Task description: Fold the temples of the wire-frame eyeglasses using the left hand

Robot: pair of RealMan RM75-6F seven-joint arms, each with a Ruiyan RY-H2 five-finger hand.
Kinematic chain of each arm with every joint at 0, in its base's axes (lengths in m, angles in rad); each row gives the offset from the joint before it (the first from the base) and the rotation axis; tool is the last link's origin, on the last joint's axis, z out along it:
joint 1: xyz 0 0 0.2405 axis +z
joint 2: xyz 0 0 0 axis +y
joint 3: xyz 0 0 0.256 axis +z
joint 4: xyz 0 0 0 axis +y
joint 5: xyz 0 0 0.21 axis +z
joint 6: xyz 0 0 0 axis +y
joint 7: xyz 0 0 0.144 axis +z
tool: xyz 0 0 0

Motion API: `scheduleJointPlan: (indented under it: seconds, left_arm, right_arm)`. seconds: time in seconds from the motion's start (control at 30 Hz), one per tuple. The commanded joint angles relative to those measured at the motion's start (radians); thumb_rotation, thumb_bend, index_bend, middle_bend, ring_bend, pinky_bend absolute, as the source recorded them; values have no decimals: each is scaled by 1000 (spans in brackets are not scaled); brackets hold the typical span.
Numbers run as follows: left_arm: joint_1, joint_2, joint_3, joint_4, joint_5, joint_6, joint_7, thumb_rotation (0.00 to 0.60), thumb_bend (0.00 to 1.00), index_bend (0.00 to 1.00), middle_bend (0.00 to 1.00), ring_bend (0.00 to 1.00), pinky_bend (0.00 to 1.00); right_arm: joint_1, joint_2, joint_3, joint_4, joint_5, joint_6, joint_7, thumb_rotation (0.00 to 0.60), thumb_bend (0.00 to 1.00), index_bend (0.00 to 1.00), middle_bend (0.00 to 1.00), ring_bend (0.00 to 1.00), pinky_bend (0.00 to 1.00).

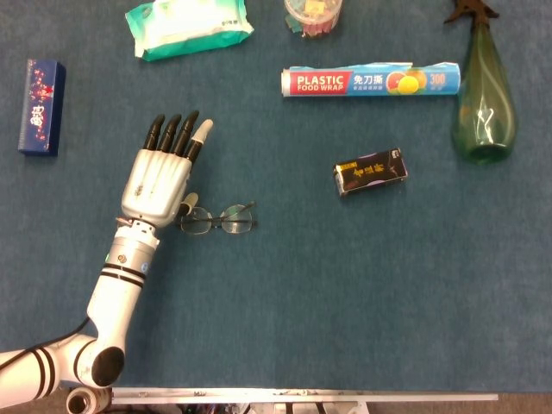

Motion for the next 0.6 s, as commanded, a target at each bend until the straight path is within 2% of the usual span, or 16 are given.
scheduleJointPlan:
  seconds: [0.03,0.6]
  left_arm:
    - [1,-6,0,13,1,-7,-13,600,201,10,0,0,0]
    - [36,56,24,-87,75,56,-7,600,201,10,0,0,0]
  right_arm:
    - [1,0,0,-1,0,-1,-1,600,186,331,295,228,382]
    - [0,0,-1,1,-1,1,2,600,186,331,295,228,382]
